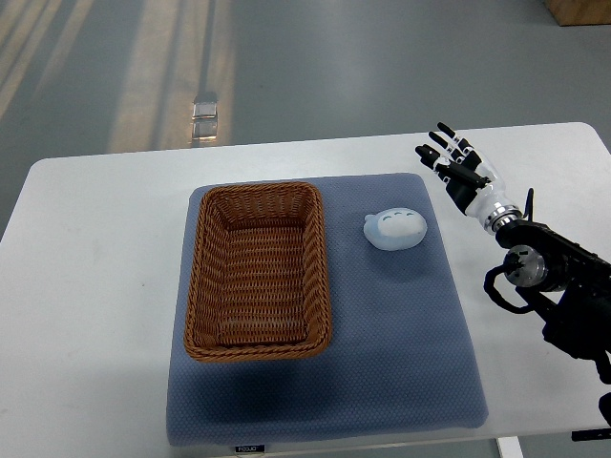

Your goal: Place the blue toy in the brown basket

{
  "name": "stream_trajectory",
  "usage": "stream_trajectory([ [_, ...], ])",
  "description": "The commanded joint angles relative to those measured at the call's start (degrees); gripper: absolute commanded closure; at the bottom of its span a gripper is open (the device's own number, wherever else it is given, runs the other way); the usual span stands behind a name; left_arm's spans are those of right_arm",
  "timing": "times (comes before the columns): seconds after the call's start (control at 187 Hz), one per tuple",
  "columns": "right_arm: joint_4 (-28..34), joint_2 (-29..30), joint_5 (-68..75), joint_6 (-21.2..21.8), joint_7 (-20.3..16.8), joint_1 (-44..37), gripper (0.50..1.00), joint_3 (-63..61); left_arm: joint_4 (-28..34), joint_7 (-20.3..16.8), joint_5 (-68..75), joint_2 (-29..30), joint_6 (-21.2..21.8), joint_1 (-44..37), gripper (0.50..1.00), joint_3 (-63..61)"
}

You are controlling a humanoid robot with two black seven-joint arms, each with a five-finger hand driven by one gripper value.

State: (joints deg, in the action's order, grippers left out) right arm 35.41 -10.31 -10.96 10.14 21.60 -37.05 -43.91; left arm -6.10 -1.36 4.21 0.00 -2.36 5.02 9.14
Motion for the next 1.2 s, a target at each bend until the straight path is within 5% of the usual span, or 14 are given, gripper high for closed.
stream_trajectory([
  [0.0,0.09,0.12,0.06,0.14,0.02,-0.04,0.589,-0.13,0.04,0.05,0.18,0.0,-0.01,-0.01,0.5,-0.26],
  [0.636,0.01,-0.85,-0.73,0.06,-0.06,-1.1,0.587,0.4,-0.05,-0.04,0.18,0.0,-0.01,-0.01,0.5,-0.09],
  [1.193,0.18,-0.67,-17.43,-0.38,0.29,-2.15,0.589,0.49,0.04,-0.13,0.18,0.0,-0.01,-0.01,0.5,-0.09],
])
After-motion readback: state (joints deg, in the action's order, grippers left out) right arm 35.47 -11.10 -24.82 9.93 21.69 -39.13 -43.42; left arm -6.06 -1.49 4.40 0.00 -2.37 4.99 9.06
